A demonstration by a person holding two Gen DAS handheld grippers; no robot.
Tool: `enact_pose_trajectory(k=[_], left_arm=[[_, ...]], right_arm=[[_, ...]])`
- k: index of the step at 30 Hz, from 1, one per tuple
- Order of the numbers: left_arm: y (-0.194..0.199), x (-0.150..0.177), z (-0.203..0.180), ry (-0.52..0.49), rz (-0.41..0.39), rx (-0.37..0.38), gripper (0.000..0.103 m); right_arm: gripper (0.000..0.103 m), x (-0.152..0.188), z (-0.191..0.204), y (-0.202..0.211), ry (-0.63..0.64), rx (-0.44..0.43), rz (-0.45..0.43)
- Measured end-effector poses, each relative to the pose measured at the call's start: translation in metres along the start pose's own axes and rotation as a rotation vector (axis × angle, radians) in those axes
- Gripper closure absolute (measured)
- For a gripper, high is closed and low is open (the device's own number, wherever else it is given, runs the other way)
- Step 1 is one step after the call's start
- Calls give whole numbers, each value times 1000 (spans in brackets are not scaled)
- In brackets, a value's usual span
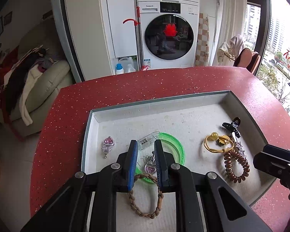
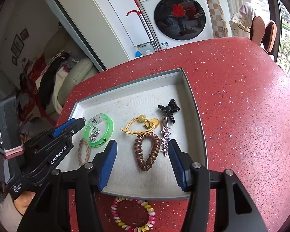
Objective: Organize jewelry
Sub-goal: 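Open the right gripper to release the star clip while the left releases the pendant, then grasp the pink-and-yellow beaded bracelet with the left gripper while the right grasps the cream hair clip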
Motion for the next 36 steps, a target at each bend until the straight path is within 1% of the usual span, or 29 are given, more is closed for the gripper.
enact_pose_trajectory(k=[6,10,17,18,19,20,21,22,24,26,28,29,31,36], left_arm=[[15,5,0,1,-13,11,67],[26,7,0,6,-25,18,67],[42,12,-2,4,-34,33,67],[44,13,-3,4,-32,36,52],[46,14,-2,5,-29,38,29],[49,16,-1,11,-33,30,0],[55,16,1,19,-65,20,0],[60,17,1,16,-81,18,0],[64,20,-1,5,-69,22,0],[68,22,-1,3,-69,18,0],[71,24,0,3,-70,18,0],[73,25,0,3,-69,17,0],[76,27,0,4,-65,16,0],[83,34,2,5,-61,12,0]], right_arm=[[44,9,0,11,-8,-5,-6],[40,15,2,19,-6,-6,-11],[38,26,6,33,-2,-11,-23],[38,27,7,35,-1,-12,-25],[38,28,8,37,0,-13,-27],[37,30,9,40,1,-15,-30],[36,31,10,42,2,-16,-33],[34,32,11,44,4,-17,-37],[30,35,13,50,11,-22,-48],[20,38,16,57,19,-33,-68],[16,42,19,65,29,-38,-89],[9,44,20,68,33,-38,-101],[0,47,22,75,46,-38,-128],[0,58,27,88,72,-40,-172]])
Point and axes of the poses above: each gripper's, at about its wrist camera, not at the fingertips, and y roughly against the way its jaws point, z to its left, x to its underside, the point moved 5 cm from there along -y, roughly the way its jaws point, and after that the axes turned 6 degrees about x, right-handed, at the moved point
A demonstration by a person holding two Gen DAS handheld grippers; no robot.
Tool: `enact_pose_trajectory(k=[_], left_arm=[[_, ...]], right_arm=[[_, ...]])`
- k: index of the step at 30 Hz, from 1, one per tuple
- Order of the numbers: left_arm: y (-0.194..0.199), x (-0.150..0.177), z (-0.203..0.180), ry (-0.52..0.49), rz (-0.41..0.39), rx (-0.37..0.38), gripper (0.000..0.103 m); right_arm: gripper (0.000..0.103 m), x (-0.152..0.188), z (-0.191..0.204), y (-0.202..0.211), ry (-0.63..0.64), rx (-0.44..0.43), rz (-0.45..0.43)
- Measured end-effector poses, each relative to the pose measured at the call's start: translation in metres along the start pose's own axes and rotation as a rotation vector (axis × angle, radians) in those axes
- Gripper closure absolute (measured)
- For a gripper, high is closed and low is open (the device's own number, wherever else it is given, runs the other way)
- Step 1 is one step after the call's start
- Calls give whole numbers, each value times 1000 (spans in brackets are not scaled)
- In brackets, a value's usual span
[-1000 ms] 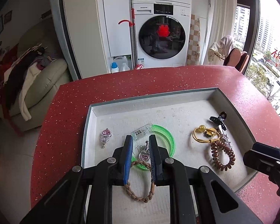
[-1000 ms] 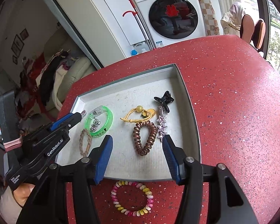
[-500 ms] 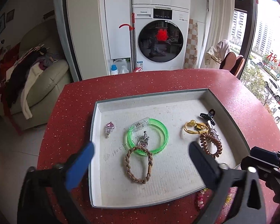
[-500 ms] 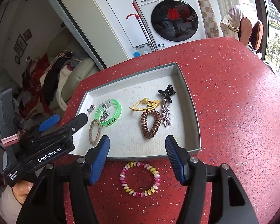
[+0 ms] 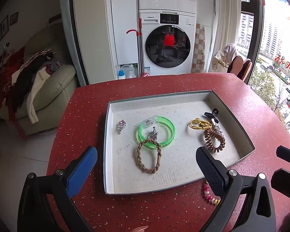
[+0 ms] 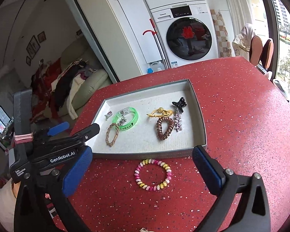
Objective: Organize jewelry
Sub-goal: 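Grasp the pink-and-yellow beaded bracelet with the left gripper while the right grasps the cream hair clip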
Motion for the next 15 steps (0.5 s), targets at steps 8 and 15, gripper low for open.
enact_pose_trajectory(k=[8,15], left_arm=[[14,18,-4,-10,12,1,0],[17,45,-8,16,48,29,0]], right_arm=[[0,24,3,12,50,2,55],[0,66,-2,12,84,5,147]])
Point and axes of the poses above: each gripper's, at about its wrist camera, not at the fingertips, and y roughly against the way its jaws point, z to its left, x to its underside, the point moved 5 cm from there along -y, roughly the way its jaws point, and after that the axes turned 6 degrees about x, right-handed, at the moved point
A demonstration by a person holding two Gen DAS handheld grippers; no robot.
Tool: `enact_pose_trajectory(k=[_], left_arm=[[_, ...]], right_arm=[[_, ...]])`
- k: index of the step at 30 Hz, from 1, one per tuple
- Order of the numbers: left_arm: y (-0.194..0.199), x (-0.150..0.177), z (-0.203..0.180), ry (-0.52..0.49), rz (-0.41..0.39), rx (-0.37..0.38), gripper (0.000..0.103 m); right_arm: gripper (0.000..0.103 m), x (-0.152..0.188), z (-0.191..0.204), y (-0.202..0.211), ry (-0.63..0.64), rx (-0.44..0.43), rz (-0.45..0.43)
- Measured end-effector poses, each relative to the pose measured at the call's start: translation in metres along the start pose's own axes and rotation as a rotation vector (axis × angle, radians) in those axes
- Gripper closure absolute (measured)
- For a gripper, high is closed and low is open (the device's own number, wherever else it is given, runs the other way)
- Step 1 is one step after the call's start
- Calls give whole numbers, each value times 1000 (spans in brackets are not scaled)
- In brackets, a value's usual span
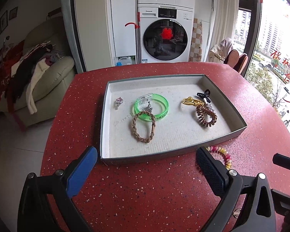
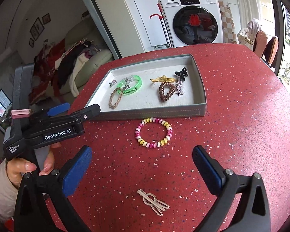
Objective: Organize jewelry
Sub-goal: 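Grasp the pink-and-yellow beaded bracelet with the left gripper while the right grasps the cream hair clip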
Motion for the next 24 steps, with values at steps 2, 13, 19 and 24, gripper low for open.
enact_pose_trajectory(k=[2,13,19,24], left_arm=[[-2,9,-4,-7,23,23,0],[-21,33,-41,-54,106,75,0],[-33,37,-54,-51,135,85,0],[-41,37,-62,-62,141,83,0]], right_arm=[[0,12,-1,-3,7,7,24],[0,57,2,-6,131,57,84],[14,61,9,-11,176,56,89],[33,64,15,-19,223,61,94]])
Point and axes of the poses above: each gripper's, at about its wrist camera, not at the fingertips, and y roughly against the way its jaws point, z to its left, x to its underside, the point moved 5 cm from there along -y, roughly the way its jaws point, and after that the axes turned 6 degrees about x, right-handed, at the moved point
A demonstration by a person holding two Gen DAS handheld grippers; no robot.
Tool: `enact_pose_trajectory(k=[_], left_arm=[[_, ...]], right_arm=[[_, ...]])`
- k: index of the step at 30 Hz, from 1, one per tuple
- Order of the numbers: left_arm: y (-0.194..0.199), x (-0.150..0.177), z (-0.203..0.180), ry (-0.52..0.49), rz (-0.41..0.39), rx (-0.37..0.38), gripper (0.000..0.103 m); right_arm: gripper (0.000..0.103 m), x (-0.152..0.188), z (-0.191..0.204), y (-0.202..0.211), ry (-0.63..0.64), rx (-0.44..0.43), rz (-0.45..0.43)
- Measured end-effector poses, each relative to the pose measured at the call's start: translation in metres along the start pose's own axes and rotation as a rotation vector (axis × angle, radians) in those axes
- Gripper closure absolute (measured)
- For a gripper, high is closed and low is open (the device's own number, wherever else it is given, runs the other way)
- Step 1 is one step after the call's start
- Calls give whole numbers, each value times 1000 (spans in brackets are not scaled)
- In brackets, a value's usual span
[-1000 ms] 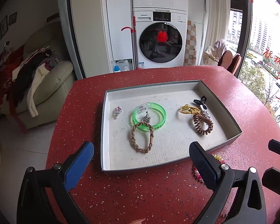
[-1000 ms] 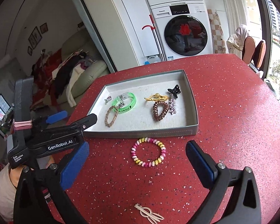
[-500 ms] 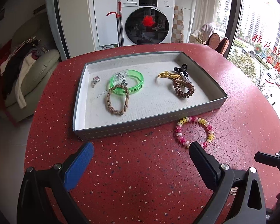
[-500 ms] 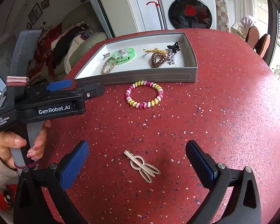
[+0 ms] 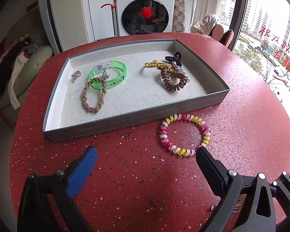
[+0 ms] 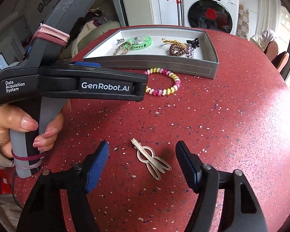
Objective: Organize jewelry
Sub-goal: 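Grasp the pink-and-yellow beaded bracelet with the left gripper while the right grasps the cream hair clip, then carry the beaded bracelet and cream hair clip into the tray with both grippers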
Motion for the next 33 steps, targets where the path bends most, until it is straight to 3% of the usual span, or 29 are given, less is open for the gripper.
enact_pose_trajectory(k=[2,11,15,19,23,25,26,33], left_arm=[[-5,-1,-1,0,9,-3,0],[-19,-4,-4,-4,26,-19,4],[-25,-5,-11,-22,47,-12,16],[-26,-5,-17,-39,39,-5,24],[-25,-5,-24,-65,45,30,42],[-25,-5,-29,-92,43,42,56],[-25,-5,-31,-106,41,39,70],[-17,-2,-26,-100,34,65,74]], right_arm=[[40,1,4,-1,27,7,-4],[47,3,14,-6,135,74,-22],[51,3,14,-6,142,70,-22],[71,6,20,-1,157,62,-21],[94,7,22,1,150,69,-20],[94,7,20,2,142,84,-20],[94,8,18,2,136,87,-19],[94,7,0,13,35,67,-24]])
Point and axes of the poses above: each gripper's, at about its wrist camera, not at the fingertips, and y roughly against the way its jaws point, z to its left, x to its underside, the point moved 5 cm from there along -y, roughly the way its jaws point, and after that the axes turned 6 degrees about x, right-handed, at the moved point
